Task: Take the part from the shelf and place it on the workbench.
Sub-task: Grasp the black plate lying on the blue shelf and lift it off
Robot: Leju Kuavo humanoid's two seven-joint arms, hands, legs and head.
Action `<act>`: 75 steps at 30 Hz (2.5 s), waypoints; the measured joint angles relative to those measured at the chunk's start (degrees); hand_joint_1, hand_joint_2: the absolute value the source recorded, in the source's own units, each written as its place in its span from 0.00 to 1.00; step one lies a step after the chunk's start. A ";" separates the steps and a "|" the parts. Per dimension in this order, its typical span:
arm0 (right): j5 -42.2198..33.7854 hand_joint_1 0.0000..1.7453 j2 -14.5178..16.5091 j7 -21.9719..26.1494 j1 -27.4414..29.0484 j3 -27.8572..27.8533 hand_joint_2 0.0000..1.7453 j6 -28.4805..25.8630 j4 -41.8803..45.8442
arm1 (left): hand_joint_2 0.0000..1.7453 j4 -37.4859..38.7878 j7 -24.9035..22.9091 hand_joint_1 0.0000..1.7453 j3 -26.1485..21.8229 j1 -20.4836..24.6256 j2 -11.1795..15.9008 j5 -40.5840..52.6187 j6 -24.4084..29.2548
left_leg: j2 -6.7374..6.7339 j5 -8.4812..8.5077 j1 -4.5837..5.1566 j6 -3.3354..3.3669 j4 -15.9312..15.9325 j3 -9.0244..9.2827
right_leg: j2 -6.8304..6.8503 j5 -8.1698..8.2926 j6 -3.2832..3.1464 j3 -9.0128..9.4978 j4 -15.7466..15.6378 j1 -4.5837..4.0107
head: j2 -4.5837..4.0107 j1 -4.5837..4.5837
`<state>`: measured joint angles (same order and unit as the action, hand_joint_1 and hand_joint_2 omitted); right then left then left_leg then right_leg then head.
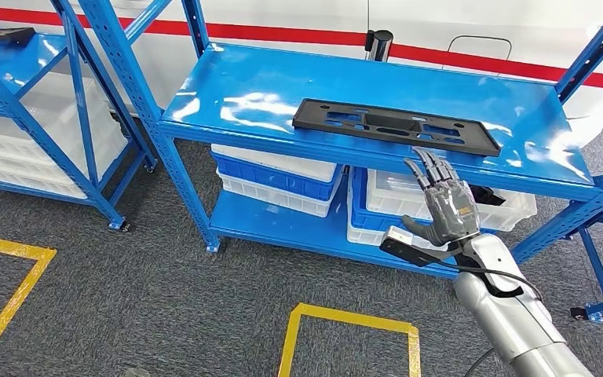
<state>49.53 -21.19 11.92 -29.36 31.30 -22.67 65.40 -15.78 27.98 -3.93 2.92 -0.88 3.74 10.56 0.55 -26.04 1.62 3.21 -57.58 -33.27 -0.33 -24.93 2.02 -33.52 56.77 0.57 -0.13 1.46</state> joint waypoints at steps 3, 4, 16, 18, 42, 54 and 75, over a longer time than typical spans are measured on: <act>-0.10 0.00 0.01 0.13 -0.25 0.38 1.00 0.00 -0.33 | 0.00 0.02 0.04 0.00 0.00 -0.01 0.01 -0.05 -0.15 | 0.00 0.00 0.00 0.00 0.00 -0.01 | 0.00 0.00 0.00 0.00 0.00 0.00 | 0.00 0.00; -0.13 0.00 0.02 0.14 -0.29 0.47 1.00 0.00 -0.42 | 0.00 0.02 0.05 0.00 0.00 -0.01 0.01 -0.07 -0.19 | 0.00 0.00 0.00 0.00 0.00 -0.01 | 0.00 0.00 0.00 0.00 0.00 0.00 | 0.00 0.01; -0.35 0.00 0.01 -0.22 -0.46 1.25 1.00 -0.08 -0.66 | 0.00 0.07 0.36 0.00 0.00 -0.01 0.01 -0.07 -0.37 | 0.00 0.00 0.00 0.00 0.00 -0.02 | 0.00 0.00 0.00 -0.01 0.00 0.00 | 0.00 0.01; -0.38 0.00 -0.03 -0.44 -0.49 1.37 1.00 -0.11 -0.66 | 0.00 0.07 0.37 0.00 0.00 -0.01 0.01 -0.07 -0.38 | 0.00 0.00 0.00 0.00 0.00 -0.02 | 0.00 0.00 0.00 -0.01 0.00 0.00 | 0.00 0.01; -0.53 0.00 0.44 -0.70 -1.48 1.96 1.00 -0.35 -1.67 | 0.00 0.34 0.28 0.00 0.10 0.05 -0.02 -0.26 -0.36 | 0.00 0.00 0.00 0.00 0.00 -0.03 | 0.00 0.00 0.00 -0.01 0.00 0.00 | 0.00 0.01; -0.53 0.00 0.48 -0.70 -1.48 2.03 1.00 -0.28 -1.73 | 0.00 0.39 0.30 0.00 0.18 0.05 -0.04 -0.26 -0.28 | 0.00 0.00 0.00 0.00 0.00 -0.03 | 0.00 0.00 0.00 -0.01 0.00 0.00 | 0.00 0.01; -0.77 0.00 0.34 -0.70 -1.43 2.05 1.00 -0.28 -1.80 | 0.00 0.42 0.51 0.00 0.59 0.05 -0.08 -0.15 0.17 | 0.00 0.00 0.00 0.00 0.00 -0.03 | 0.00 0.00 0.00 -0.04 0.00 0.00 | 0.00 0.01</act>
<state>48.77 -20.85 11.21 -30.79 33.35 -22.95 63.60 -15.37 28.50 -3.34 2.97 -0.96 3.59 10.73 0.55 -26.04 1.62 3.21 -57.58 -33.29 -0.34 -24.93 2.02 -33.55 56.77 0.57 -0.13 1.46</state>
